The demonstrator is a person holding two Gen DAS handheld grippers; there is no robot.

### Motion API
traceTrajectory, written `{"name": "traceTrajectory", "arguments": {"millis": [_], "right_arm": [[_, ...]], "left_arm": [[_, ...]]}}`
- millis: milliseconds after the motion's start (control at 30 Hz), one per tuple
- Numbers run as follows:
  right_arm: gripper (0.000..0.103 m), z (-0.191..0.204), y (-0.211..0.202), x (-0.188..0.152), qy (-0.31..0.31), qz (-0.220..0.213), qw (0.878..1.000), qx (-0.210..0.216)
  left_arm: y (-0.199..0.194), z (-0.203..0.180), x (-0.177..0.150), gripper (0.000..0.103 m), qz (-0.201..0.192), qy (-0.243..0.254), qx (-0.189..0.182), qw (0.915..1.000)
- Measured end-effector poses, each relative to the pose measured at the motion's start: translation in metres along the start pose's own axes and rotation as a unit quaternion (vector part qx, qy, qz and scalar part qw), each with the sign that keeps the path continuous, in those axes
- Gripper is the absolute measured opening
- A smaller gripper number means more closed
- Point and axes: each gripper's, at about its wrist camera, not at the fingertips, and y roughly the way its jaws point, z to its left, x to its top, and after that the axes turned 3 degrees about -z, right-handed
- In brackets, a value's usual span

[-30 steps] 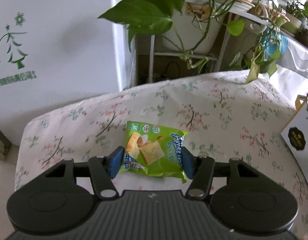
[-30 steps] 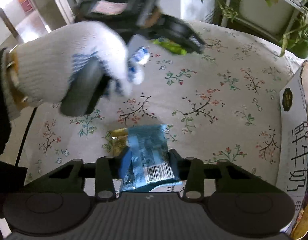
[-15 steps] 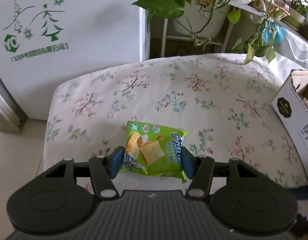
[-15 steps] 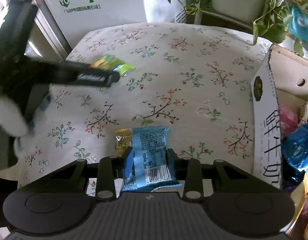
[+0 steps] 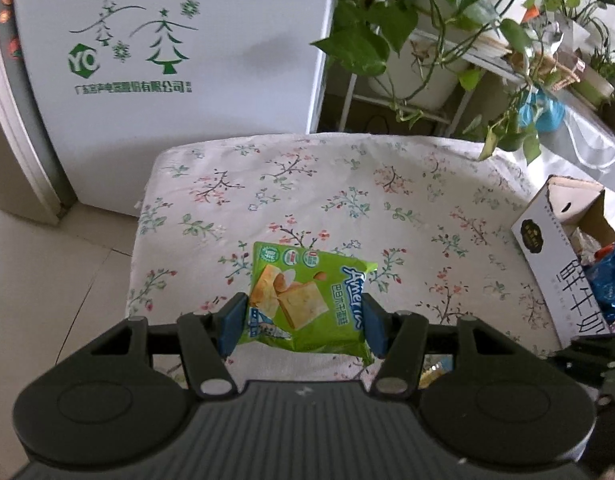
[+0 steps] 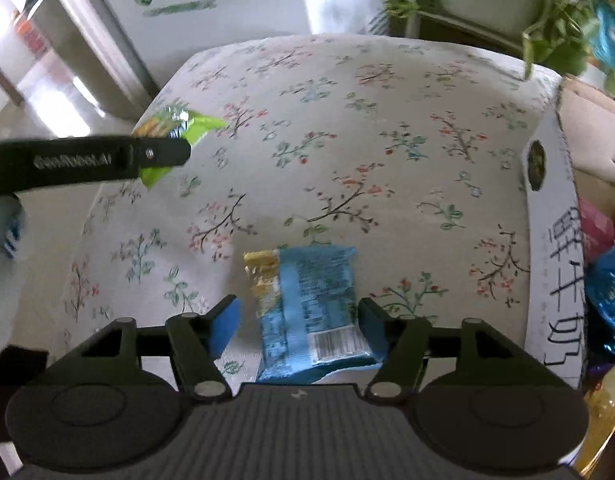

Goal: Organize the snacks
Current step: 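Lift and carry both held packets over the cardboard box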

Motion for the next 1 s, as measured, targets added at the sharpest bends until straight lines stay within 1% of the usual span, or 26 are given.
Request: {"name": "traceTrajectory", "arguments": {"millis": [67, 133, 200, 333, 400, 533, 700, 1000], "right_arm": [[0.072, 0.006, 0.003, -0.002, -0.019, 0.003, 1.0, -0.013], [0.06, 0.008, 0.007, -0.003, -0.034, 0.011, 0.999, -0.032], [0.057, 0.008, 0.006, -0.003, -0.036, 0.008, 0.999, -0.041], [0.057, 0.005, 0.002, -0.002, -0.025, 0.002, 0.999, -0.035], [0.057, 0.005, -0.004, 0.0, -0.024, -0.01, 0.999, -0.035], [0.057, -0.002, -0.022, 0.007, -0.002, -0.043, 0.998, -0.038], [0.057, -0.011, -0.041, 0.011, 0.02, -0.08, 0.996, -0.044], [0.057, -0.025, -0.061, 0.013, 0.042, -0.116, 0.991, -0.053]], "left_arm": [[-0.007, -0.001, -0.003, 0.058, -0.005, -0.001, -0.002, 1.0], [-0.012, -0.003, -0.005, 0.058, -0.011, 0.001, -0.003, 0.9999], [-0.017, -0.005, -0.007, 0.058, -0.017, 0.004, -0.004, 0.9998], [-0.021, -0.008, -0.009, 0.058, -0.023, 0.005, -0.006, 0.9997], [-0.021, -0.01, -0.01, 0.058, -0.021, 0.005, -0.006, 0.9997], [-0.021, -0.016, -0.009, 0.058, -0.025, 0.009, -0.002, 0.9997], [-0.023, -0.025, -0.006, 0.059, -0.031, 0.006, -0.008, 0.9995], [-0.024, -0.039, -0.003, 0.059, -0.038, 0.008, -0.014, 0.9991]]}}
